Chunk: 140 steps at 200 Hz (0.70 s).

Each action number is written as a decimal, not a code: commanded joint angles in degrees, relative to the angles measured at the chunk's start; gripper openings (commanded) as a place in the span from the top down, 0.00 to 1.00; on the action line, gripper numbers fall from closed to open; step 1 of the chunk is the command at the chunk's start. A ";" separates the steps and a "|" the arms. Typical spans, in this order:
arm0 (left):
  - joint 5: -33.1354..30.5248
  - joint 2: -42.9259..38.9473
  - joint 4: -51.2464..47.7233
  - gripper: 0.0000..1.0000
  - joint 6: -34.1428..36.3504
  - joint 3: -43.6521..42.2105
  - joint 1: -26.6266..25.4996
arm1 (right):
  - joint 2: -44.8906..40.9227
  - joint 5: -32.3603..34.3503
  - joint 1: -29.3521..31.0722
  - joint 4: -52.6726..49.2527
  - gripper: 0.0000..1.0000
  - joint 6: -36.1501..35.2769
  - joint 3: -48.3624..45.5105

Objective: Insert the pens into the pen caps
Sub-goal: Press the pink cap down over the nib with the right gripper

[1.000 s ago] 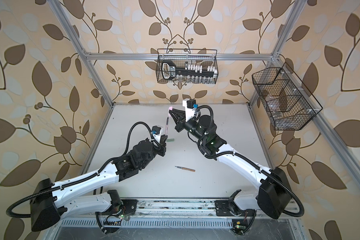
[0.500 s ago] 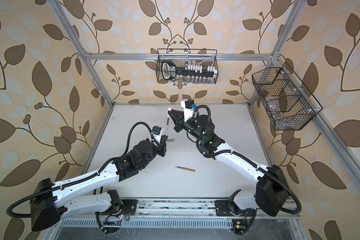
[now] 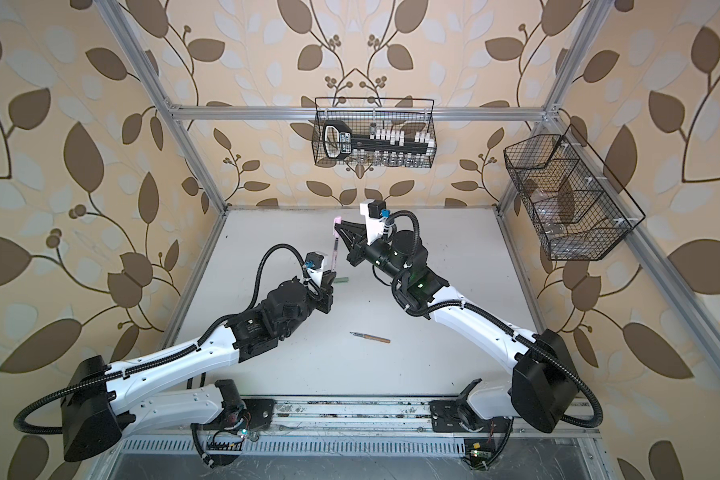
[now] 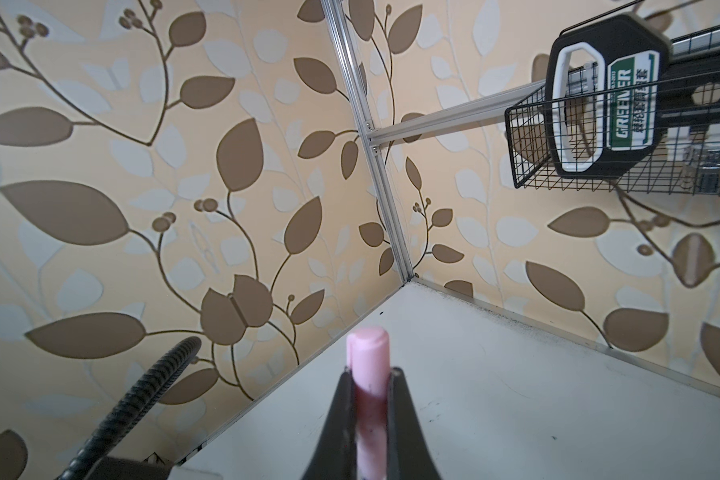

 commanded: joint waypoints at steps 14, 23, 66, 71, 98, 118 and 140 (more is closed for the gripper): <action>-0.56 -0.56 1.74 1.00 0.99 2.76 -0.46 | -0.30 0.48 0.39 -0.34 1.00 -0.16 -0.88; -0.64 -0.41 1.76 1.00 1.03 2.89 -0.46 | -0.41 0.39 0.35 -0.21 1.00 0.04 -1.21; -0.20 0.00 2.50 1.00 0.61 3.16 -0.38 | -0.34 0.54 0.96 1.98 1.00 1.12 -3.27; -0.11 -0.05 2.79 1.00 0.60 3.09 -0.37 | -0.36 0.72 0.98 2.18 1.00 1.17 -3.41; 0.20 -0.36 2.73 1.00 0.68 3.37 -0.15 | -0.91 0.91 1.18 2.60 1.00 0.91 -4.35; 1.05 -0.54 2.99 1.00 0.42 3.42 0.24 | -1.48 1.55 1.62 2.92 1.00 0.07 -5.18; 1.40 -0.76 2.99 1.00 0.41 3.85 0.51 | -2.02 2.31 1.65 2.67 1.00 -0.12 -5.87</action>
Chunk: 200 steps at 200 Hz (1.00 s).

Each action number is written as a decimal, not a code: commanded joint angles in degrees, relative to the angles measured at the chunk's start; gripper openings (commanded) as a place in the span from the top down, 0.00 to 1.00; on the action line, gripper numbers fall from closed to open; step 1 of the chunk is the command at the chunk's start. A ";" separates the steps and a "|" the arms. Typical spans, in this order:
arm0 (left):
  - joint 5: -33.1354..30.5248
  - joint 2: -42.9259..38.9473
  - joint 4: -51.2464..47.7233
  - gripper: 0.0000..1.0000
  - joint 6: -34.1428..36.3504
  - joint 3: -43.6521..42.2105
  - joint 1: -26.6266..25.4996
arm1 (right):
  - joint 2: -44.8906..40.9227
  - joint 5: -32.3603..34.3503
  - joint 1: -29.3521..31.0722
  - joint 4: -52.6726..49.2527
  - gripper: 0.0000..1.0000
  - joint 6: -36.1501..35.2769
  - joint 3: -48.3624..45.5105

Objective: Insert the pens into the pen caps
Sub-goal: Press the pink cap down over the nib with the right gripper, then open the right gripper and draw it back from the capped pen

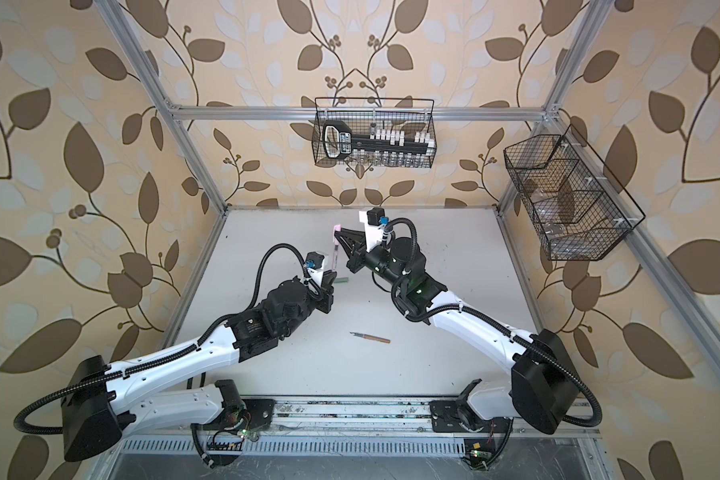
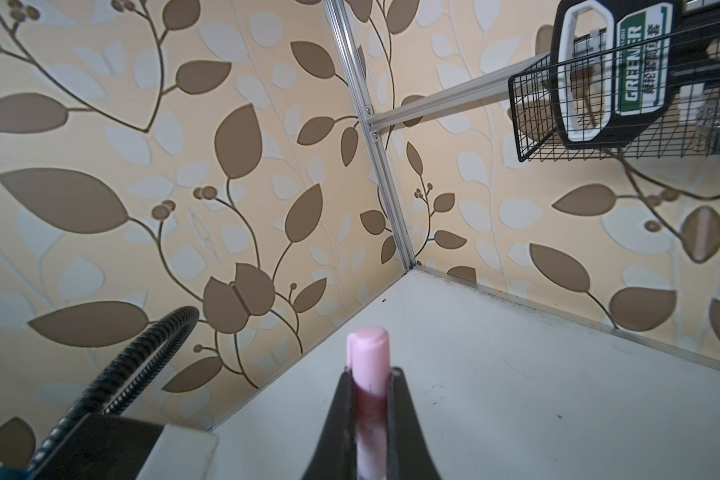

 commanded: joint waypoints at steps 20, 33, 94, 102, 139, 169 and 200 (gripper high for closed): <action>0.53 -1.28 3.69 1.00 0.59 3.64 0.46 | -1.49 1.03 0.52 0.42 1.00 -0.61 -2.36; 0.52 -1.37 3.58 1.00 1.24 4.23 0.55 | -1.63 0.77 0.51 0.33 1.00 -0.30 -2.78; 1.17 -0.34 3.57 1.00 3.07 6.99 1.34 | -3.57 1.77 1.03 -1.56 1.00 -2.28 -4.03; 1.23 -0.23 3.46 1.00 3.12 7.42 1.42 | -3.74 1.86 1.10 -1.39 0.99 -2.34 -4.21; 2.26 0.30 3.54 1.00 3.52 8.91 1.61 | -4.11 1.64 1.41 0.12 0.92 -2.13 -5.08; 2.61 0.47 3.33 1.00 4.24 9.29 1.67 | -5.02 1.46 1.52 0.01 0.74 -2.01 -5.19; 3.66 1.00 0.26 1.00 4.53 9.89 1.69 | -8.51 1.16 0.89 -2.72 0.63 -1.70 -5.28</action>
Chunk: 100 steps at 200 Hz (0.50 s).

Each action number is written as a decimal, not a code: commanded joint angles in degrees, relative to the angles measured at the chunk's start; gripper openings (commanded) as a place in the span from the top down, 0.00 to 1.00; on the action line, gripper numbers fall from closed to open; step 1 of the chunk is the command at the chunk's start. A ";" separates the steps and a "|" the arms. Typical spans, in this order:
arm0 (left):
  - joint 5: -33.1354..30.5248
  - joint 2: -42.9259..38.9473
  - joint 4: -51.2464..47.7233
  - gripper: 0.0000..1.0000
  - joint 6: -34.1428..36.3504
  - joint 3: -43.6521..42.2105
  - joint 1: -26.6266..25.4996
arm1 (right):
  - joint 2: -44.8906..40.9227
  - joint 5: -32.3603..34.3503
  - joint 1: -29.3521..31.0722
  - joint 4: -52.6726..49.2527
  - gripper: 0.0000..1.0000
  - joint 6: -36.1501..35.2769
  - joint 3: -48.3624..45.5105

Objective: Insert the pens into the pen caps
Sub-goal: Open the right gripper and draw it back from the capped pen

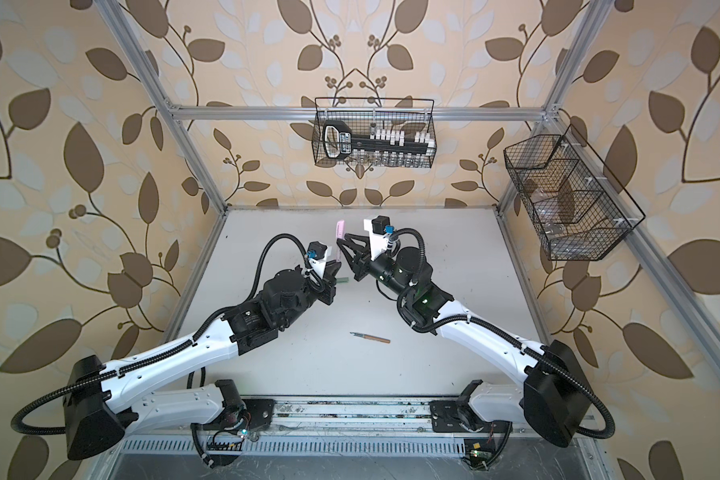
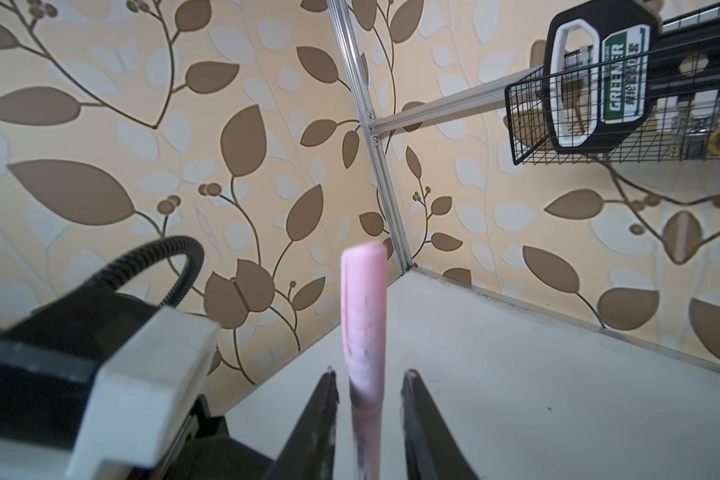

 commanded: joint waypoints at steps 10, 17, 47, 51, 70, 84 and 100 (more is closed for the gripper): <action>0.46 -0.17 0.83 1.00 0.77 2.76 0.51 | -4.81 -1.28 -0.96 -3.76 0.56 0.29 -0.68; 0.80 -0.24 0.14 1.00 0.77 2.82 0.51 | -5.43 -2.65 -1.76 -4.98 0.53 1.07 -0.61; 1.90 -0.66 -2.89 1.00 0.52 3.23 0.51 | -6.57 -13.96 -6.28 -7.72 0.44 5.32 -0.09; 2.13 -0.66 -3.15 1.00 0.43 3.35 0.51 | -6.28 -15.90 -6.78 -7.72 0.43 5.95 0.28; 2.92 -0.53 -3.56 1.00 0.00 3.46 0.51 | -3.68 -22.27 -8.21 -10.33 0.42 6.94 3.38; 3.71 -0.36 -3.39 1.00 -0.19 3.49 0.51 | -1.80 -24.35 -8.80 -12.42 0.42 6.73 5.67; 4.32 0.06 -3.38 1.00 -0.29 3.70 0.51 | -0.35 -25.47 -9.34 -13.56 0.41 5.98 7.05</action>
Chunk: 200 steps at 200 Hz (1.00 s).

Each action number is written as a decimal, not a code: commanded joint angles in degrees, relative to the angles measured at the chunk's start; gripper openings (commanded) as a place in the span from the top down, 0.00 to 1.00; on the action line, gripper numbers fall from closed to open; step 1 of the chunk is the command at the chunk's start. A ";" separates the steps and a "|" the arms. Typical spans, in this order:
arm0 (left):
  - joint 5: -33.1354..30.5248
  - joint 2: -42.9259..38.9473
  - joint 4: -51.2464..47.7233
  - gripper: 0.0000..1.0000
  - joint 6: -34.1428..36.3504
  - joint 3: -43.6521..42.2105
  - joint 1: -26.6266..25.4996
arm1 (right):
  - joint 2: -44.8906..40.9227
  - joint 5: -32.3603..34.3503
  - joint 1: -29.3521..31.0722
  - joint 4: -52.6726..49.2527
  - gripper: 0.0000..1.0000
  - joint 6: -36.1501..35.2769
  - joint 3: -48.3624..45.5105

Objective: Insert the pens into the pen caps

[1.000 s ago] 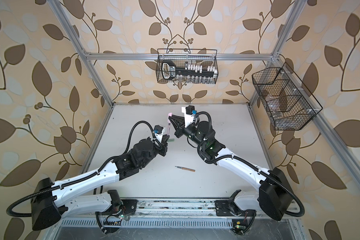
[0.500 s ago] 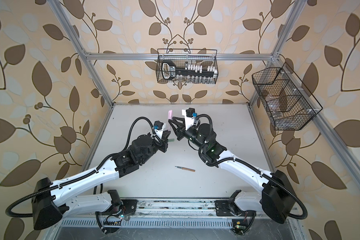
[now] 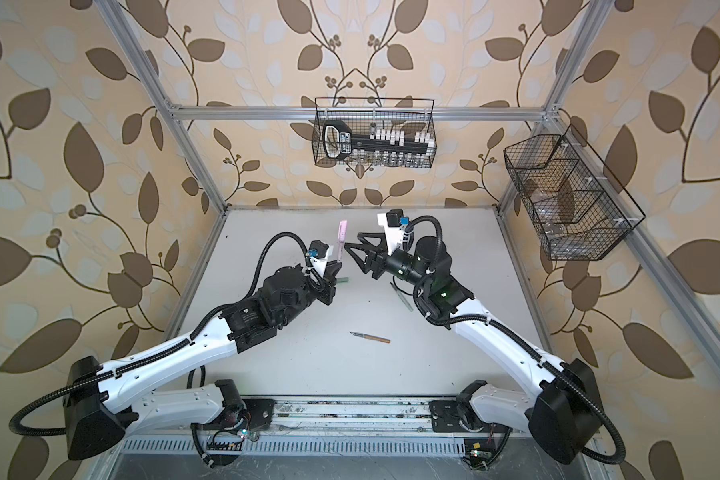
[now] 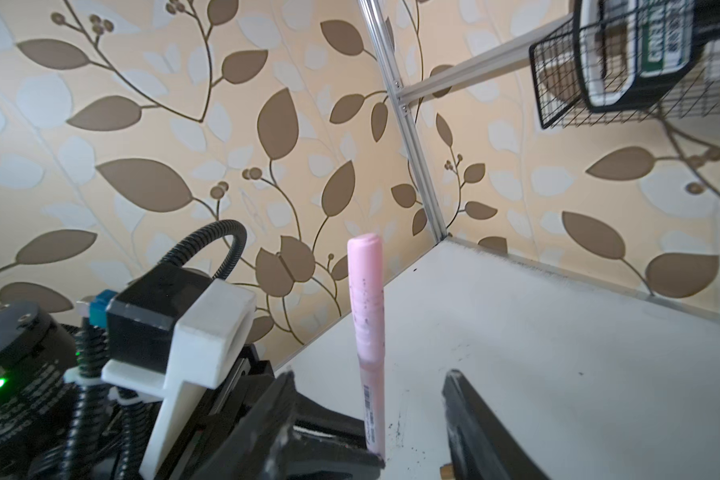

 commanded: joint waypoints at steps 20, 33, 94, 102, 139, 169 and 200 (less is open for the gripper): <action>2.67 0.66 0.20 1.00 -0.70 3.05 0.51 | 2.86 -7.81 -0.80 -4.27 0.41 -0.26 4.49; 2.79 1.00 0.14 1.00 -0.88 3.02 0.51 | 3.44 -7.99 -0.75 -4.12 0.41 -0.16 4.70; 3.14 1.45 0.31 1.00 -1.32 2.66 0.51 | 5.23 -7.29 -0.84 -3.49 0.48 0.27 5.01; 3.15 1.47 0.28 1.00 -1.16 2.76 0.51 | 5.37 -7.08 -0.79 -3.45 0.49 0.27 5.00; 3.57 1.99 0.29 1.00 -0.88 3.15 0.51 | 6.03 -6.94 -0.93 -2.39 0.58 0.87 4.96; 3.63 2.61 0.11 1.00 -0.79 3.54 0.51 | 6.84 -7.25 -0.93 -2.25 0.80 1.30 5.33; 3.57 2.44 0.38 1.00 -0.61 3.44 0.51 | 7.05 -7.41 -1.16 -2.92 0.94 1.76 5.48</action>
